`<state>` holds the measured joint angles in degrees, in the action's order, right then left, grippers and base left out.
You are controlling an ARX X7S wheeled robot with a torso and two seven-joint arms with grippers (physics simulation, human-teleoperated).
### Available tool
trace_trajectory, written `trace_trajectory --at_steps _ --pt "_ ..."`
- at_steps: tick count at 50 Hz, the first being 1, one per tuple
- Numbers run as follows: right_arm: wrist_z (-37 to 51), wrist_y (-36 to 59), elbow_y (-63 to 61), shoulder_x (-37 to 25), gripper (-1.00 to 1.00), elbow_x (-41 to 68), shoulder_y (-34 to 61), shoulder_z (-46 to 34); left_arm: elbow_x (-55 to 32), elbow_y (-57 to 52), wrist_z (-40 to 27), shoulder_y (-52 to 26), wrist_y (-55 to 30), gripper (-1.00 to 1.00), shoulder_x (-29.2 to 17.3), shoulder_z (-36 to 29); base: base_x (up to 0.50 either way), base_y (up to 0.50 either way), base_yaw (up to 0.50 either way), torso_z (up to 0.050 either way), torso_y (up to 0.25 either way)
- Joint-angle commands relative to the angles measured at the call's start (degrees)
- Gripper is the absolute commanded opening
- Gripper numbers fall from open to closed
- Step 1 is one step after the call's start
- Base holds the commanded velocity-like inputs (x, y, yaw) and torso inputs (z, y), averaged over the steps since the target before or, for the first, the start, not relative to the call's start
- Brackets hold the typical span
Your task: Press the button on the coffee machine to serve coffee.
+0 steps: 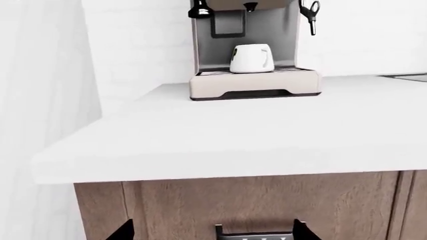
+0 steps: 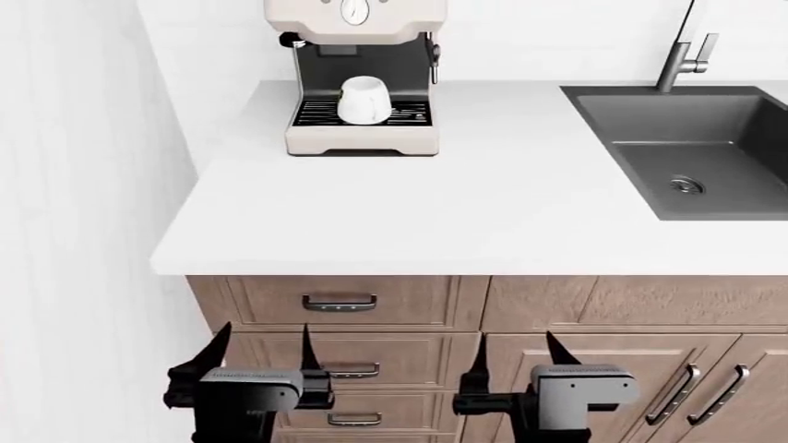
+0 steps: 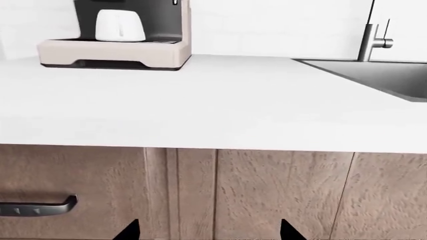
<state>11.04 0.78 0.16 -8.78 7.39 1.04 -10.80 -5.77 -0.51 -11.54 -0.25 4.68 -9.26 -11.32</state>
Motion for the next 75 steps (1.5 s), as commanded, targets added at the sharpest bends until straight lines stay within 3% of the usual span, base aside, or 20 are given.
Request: trace_trajectory --at_steps 1,7,11,16,27,29,34,42,52,75 --pt "1.28 1.32 -0.31 -0.27 1.0 0.14 0.32 -0.11 0.07 -1.0 -0.51 -0.16 -0.41 1.0 -0.36 -0.7 0.0 0.0 0.0 0.0 0.0" --pt "3.3 9.77 -12.21 -2.05 1.0 -0.28 0.25 0.22 -0.09 -9.43 -1.65 -1.23 -9.48 1.0 -0.15 -1.74 0.0 0.0 0.0 0.0 0.0" --pt "3.13 17.44 -23.55 -3.38 1.0 3.72 1.04 1.57 0.39 -24.64 -3.95 -3.66 -27.12 1.0 -1.3 -1.88 0.0 0.0 0.0 0.0 0.0" --pt "5.26 28.32 -32.47 -5.02 1.0 4.75 4.35 2.25 -2.38 -34.49 -3.73 -6.85 -38.43 1.0 -1.62 -1.52 0.0 0.0 0.0 0.0 0.0" --pt "6.48 60.04 -48.36 -10.43 1.0 14.27 26.48 8.98 -12.31 -41.63 -1.67 -25.6 -61.34 1.0 -0.7 4.74 0.0 0.0 0.0 0.0 0.0" --pt "6.59 58.24 -49.55 -10.26 1.0 14.5 29.08 11.96 -14.34 -41.58 -0.98 -28.56 -65.84 1.0 -0.67 5.76 0.0 0.0 0.0 0.0 0.0" --pt "3.3 64.66 -46.47 -13.46 1.0 17.69 36.94 13.03 -15.03 -36.13 0.14 -35.27 -68.54 1.0 -1.47 6.43 0.0 0.0 0.0 0.0 0.0" --pt "2.03 75.6 -41.9 -13.64 1.0 22.23 49.34 15.38 -17.31 -30.83 -0.17 -47.63 -77.85 1.0 -0.19 8.52 0.0 0.0 0.0 0.0 0.0" --pt "1.76 74.97 -38.6 -14.75 1.0 21.67 49.03 15.01 -16.81 -26.91 0.0 -51.82 -76.67 1.0 -0.94 7.99 0.0 0.0 0.0 0.0 0.0" --pt "1.94 72.94 -39.18 -15.25 1.0 21.86 45.16 15.95 -17.2 -27.67 -0.8 -50.91 -76.98 1.0 -2.1 7.07 0.25 0.0 0.0 0.0 0.0"
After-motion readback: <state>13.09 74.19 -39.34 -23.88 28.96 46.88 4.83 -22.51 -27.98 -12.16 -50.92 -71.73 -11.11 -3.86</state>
